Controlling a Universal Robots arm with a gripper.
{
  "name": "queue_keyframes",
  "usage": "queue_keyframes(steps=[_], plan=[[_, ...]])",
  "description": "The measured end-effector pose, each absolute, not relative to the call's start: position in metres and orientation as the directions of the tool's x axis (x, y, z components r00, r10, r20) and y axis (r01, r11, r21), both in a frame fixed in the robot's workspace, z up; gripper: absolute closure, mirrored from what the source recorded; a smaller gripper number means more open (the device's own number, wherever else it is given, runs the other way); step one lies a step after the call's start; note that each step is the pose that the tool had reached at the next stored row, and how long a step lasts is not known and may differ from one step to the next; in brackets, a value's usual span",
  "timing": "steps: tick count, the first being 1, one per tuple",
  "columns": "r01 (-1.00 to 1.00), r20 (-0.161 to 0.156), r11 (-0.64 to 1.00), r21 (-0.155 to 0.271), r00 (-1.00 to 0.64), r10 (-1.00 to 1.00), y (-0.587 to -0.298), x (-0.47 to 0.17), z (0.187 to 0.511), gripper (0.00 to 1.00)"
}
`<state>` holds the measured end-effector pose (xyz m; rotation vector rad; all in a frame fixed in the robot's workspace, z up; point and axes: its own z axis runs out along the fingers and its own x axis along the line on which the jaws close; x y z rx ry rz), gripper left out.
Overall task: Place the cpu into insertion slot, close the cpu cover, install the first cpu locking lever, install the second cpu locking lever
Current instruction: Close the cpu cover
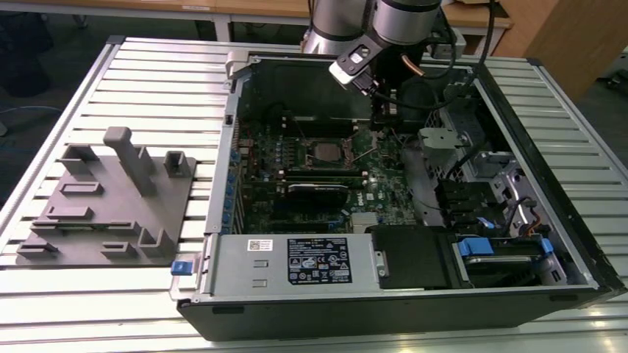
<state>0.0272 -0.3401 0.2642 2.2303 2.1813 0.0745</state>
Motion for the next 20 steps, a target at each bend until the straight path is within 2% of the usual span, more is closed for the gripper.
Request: queue_keyframes(steps=[20], plan=[[0.999,0.019,-0.023,0.048,0.022,1.000,-0.339,0.046,0.263,0.89]])
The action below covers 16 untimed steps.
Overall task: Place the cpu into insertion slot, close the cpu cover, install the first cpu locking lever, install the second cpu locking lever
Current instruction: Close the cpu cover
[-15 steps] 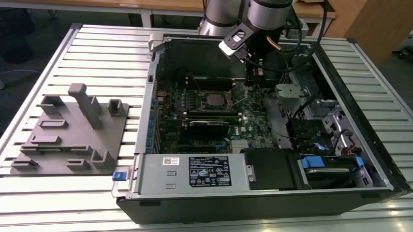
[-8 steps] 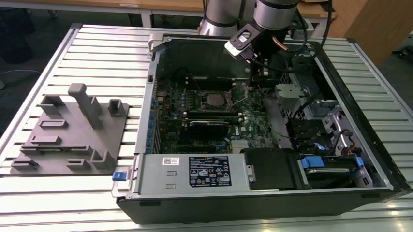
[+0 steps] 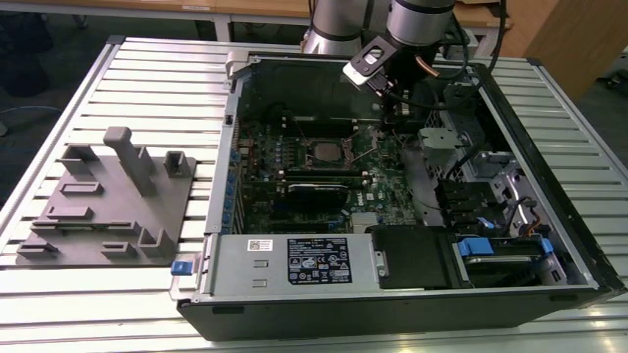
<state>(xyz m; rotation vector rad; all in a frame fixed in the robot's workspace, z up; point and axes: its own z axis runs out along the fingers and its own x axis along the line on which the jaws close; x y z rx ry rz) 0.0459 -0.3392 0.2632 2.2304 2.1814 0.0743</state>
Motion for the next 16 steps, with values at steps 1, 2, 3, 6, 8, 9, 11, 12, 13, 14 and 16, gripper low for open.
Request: queue_keyframes(steps=[1,2,3,6,8,9,11,12,13,14,16], plan=[[0.999,0.020,-0.023,0.048,0.022,1.000,-0.339,0.046,0.263,0.89],[0.999,0.020,-0.023,0.048,0.022,1.000,-0.339,0.046,0.262,0.89],[0.999,0.020,-0.023,0.048,0.022,1.000,-0.339,0.046,0.260,0.89],[0.999,0.019,-0.023,0.048,0.022,1.000,-0.339,0.046,0.258,0.89],[0.999,0.019,-0.023,0.047,0.022,1.000,-0.339,0.047,0.257,0.89],[0.999,0.018,-0.023,0.045,0.022,1.000,-0.339,0.048,0.256,0.89],[0.999,0.016,-0.022,0.041,0.022,1.000,-0.339,0.050,0.254,0.89],[0.999,0.014,-0.022,0.040,0.022,1.000,-0.339,0.051,0.253,0.89],[0.999,0.012,-0.022,0.038,0.022,1.000,-0.339,0.051,0.252,0.89],[0.999,0.010,-0.022,0.037,0.022,1.000,-0.339,0.051,0.251,0.89],[0.999,0.006,-0.022,0.035,0.022,1.000,-0.339,0.052,0.249,0.89]])
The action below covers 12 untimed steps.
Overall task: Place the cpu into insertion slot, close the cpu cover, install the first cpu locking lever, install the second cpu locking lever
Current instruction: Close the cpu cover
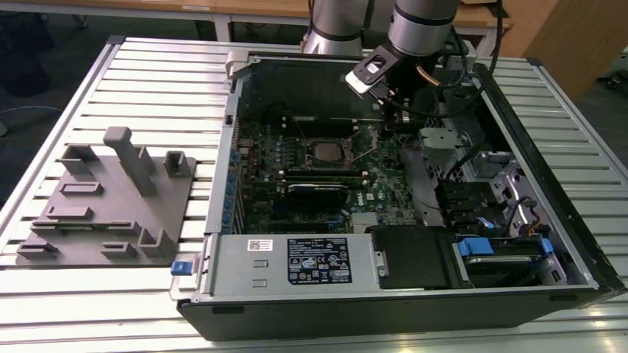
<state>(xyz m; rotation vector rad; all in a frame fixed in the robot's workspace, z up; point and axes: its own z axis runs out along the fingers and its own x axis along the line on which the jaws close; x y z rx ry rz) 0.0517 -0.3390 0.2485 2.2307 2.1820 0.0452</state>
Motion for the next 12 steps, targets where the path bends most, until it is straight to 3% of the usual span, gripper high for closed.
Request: queue_keyframes(steps=[12], plan=[[0.999,0.003,-0.022,0.033,0.022,1.000,-0.3389,0.0526,0.2421,0.89]])
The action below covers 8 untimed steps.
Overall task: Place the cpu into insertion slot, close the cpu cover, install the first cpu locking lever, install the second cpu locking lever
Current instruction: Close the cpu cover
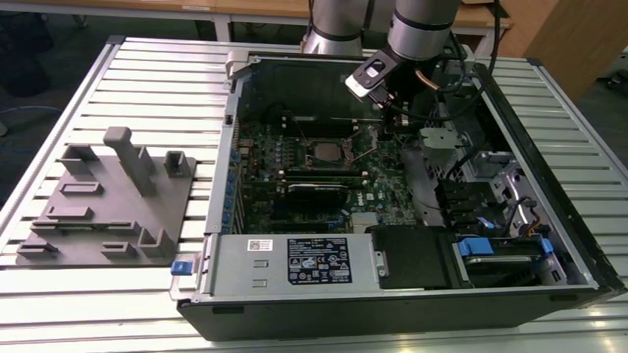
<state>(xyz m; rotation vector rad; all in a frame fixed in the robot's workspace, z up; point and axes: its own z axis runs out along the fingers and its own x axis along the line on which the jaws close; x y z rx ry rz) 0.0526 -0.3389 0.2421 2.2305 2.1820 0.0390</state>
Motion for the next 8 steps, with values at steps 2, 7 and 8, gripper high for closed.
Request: queue_keyframes(steps=[2,7,8], plan=[[0.999,0.003,-0.022,0.033,0.022,1.000,-0.3389,0.0525,0.2421,0.89],[0.999,0.003,-0.022,0.035,0.022,1.000,-0.3389,0.0470,0.2420,0.89],[0.999,0.003,-0.022,0.036,0.022,1.000,-0.3389,0.0452,0.2420,0.89]])
